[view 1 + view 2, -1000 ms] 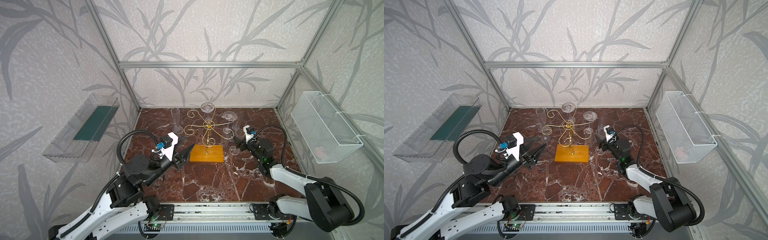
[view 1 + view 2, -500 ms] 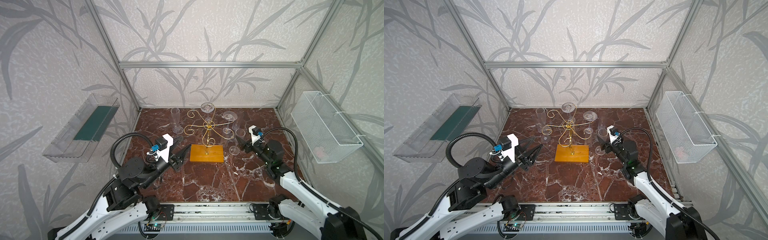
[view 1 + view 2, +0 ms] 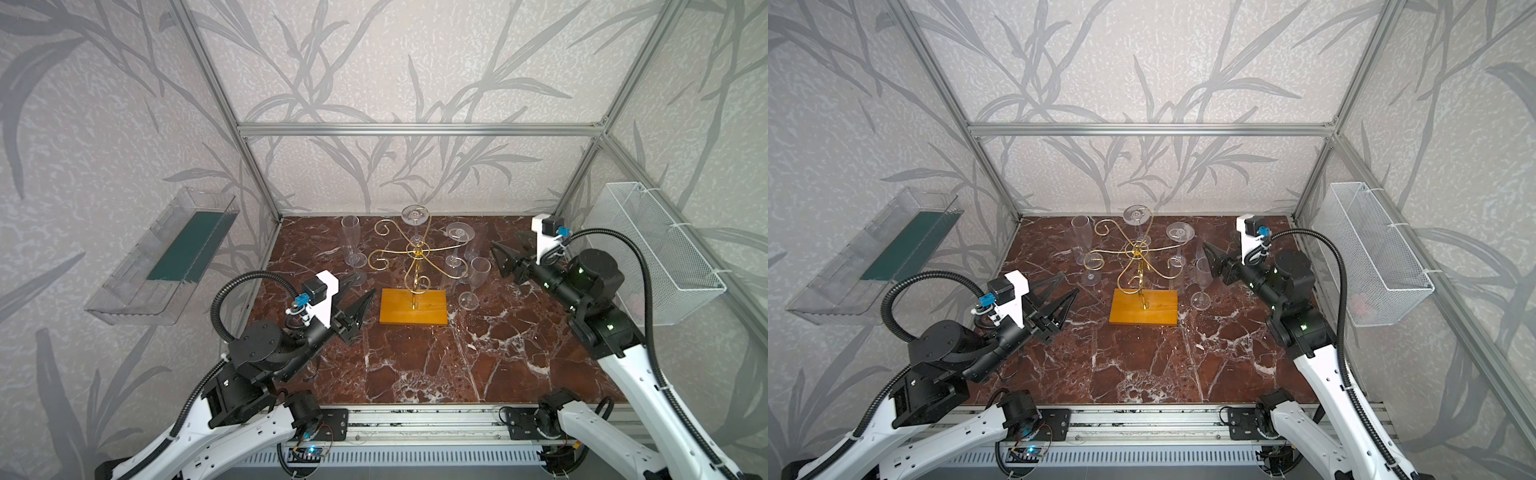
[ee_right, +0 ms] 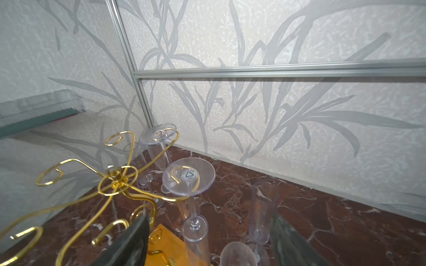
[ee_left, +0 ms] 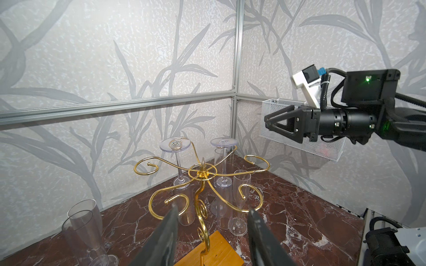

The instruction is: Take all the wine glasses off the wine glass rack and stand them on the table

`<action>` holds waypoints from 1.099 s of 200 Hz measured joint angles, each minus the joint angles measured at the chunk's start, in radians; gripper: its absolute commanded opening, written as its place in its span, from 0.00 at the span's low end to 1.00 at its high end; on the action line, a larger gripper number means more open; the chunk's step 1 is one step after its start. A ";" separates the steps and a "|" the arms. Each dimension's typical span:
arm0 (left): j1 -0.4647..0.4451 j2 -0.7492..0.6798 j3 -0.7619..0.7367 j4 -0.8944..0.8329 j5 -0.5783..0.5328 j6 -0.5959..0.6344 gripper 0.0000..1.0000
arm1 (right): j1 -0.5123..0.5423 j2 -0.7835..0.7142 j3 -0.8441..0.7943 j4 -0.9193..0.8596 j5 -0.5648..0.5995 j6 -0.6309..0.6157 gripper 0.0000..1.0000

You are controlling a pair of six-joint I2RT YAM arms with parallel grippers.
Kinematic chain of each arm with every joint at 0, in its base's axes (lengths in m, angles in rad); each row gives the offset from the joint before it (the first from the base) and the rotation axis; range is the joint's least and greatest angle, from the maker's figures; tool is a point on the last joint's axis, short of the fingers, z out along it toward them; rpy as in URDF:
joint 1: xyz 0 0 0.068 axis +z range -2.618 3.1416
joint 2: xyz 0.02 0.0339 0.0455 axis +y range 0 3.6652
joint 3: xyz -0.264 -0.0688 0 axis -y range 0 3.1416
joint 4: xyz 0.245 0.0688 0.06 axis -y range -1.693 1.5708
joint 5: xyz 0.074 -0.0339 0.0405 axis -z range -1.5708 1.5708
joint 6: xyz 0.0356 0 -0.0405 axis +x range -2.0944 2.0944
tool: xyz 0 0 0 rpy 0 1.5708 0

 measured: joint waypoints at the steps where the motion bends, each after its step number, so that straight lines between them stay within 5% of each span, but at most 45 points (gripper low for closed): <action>1: 0.000 -0.001 0.000 0.000 0.000 0.000 0.51 | 0.000 0.005 0.005 -0.003 -0.002 0.001 0.77; 33: 0.000 -0.025 -0.012 -0.016 -0.001 -0.004 0.50 | -0.014 0.179 0.166 -0.087 -0.142 0.154 0.73; 90: 0.000 -0.072 -0.013 -0.042 -0.015 -0.021 0.51 | -0.058 0.335 0.220 -0.116 -0.296 0.414 0.65; 147: 0.000 -0.101 -0.013 -0.066 -0.021 -0.030 0.50 | -0.124 0.379 0.153 0.096 -0.395 0.748 0.58; 220: 0.000 -0.102 -0.013 -0.073 -0.022 -0.031 0.50 | -0.124 0.463 0.068 0.304 -0.469 1.030 0.53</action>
